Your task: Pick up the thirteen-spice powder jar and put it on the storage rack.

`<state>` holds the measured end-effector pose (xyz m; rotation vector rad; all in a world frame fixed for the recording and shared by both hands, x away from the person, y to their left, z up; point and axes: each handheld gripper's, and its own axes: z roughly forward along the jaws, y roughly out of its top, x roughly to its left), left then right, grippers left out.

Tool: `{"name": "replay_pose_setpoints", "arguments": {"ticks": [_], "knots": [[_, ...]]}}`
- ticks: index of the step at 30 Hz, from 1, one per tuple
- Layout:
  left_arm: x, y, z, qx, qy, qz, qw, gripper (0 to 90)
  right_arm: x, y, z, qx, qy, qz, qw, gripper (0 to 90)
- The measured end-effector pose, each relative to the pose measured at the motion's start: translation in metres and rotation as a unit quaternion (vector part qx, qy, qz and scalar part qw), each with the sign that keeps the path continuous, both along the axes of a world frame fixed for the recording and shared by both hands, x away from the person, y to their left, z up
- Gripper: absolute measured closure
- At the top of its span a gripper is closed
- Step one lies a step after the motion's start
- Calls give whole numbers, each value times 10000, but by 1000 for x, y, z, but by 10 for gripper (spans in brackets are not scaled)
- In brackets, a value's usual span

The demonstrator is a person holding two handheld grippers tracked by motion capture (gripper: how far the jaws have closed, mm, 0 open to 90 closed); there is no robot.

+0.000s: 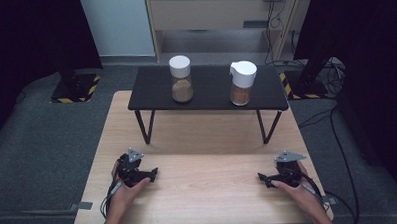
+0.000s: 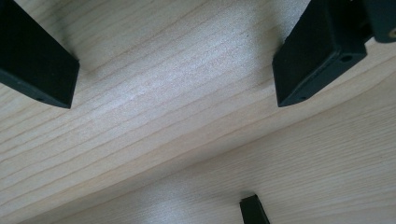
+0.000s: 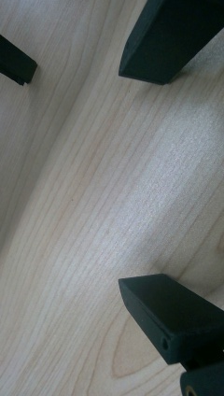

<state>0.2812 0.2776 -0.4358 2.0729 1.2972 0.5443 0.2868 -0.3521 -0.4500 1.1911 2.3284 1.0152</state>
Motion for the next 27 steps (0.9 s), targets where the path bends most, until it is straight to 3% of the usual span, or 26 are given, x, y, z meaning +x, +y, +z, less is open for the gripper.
{"name": "replay_pose_setpoints", "arguments": {"ticks": [27], "knots": [[0,0,0,3,11,-9,10000,0,-6,5,1,-15,19,39,10000,16]]}}
